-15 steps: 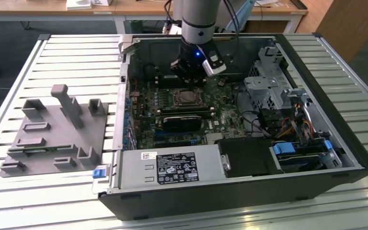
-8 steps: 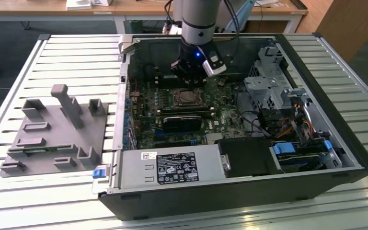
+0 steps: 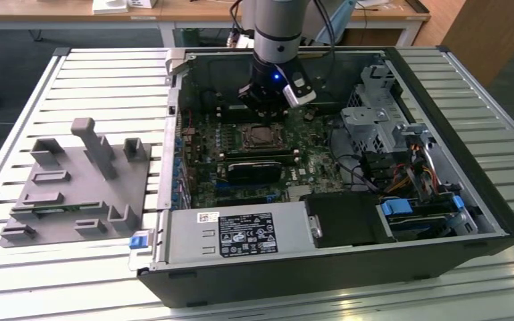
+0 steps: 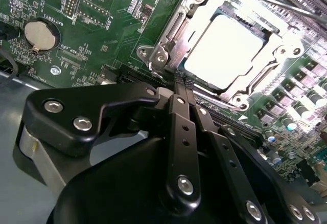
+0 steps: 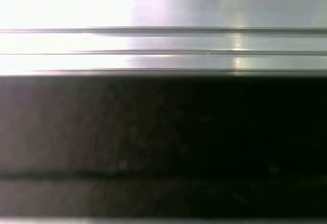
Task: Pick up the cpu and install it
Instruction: 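Install the first cpu locking lever, then install the second cpu locking lever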
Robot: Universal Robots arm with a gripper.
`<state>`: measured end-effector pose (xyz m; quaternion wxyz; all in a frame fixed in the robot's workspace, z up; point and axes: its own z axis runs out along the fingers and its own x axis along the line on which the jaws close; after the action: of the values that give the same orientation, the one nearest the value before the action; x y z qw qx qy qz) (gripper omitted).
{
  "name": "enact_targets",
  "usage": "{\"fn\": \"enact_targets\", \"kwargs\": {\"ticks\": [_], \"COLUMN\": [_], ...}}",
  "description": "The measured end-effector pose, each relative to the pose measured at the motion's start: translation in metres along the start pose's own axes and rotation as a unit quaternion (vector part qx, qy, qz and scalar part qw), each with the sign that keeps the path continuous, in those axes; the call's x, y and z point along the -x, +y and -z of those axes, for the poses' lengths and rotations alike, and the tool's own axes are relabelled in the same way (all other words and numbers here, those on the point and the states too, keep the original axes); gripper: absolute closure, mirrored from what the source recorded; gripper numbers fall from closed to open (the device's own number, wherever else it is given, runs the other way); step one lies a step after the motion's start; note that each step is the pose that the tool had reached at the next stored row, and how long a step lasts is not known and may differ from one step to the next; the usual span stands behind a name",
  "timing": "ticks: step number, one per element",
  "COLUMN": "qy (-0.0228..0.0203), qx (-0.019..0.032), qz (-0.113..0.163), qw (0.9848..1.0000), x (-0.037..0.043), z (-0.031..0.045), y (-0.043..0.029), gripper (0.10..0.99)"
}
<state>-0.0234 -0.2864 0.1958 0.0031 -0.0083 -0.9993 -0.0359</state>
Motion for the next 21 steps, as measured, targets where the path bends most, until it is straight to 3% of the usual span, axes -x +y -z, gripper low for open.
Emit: {"fn": "enact_targets", "kwargs": {"ticks": [4,9,21], "qy": [-0.0006,0.0,0.0], "qx": [0.0024,0.0014,0.0015], "qz": [0.0,0.0,0.0], "qw": [1.0,1.0,1.0], "x": [0.0002,-0.0001,0.0001], "z": [0.0014,0.0139,0.0143], "y": [0.0006,0.0011,-0.0025], "gripper": [0.98,0.98,0.98]}}
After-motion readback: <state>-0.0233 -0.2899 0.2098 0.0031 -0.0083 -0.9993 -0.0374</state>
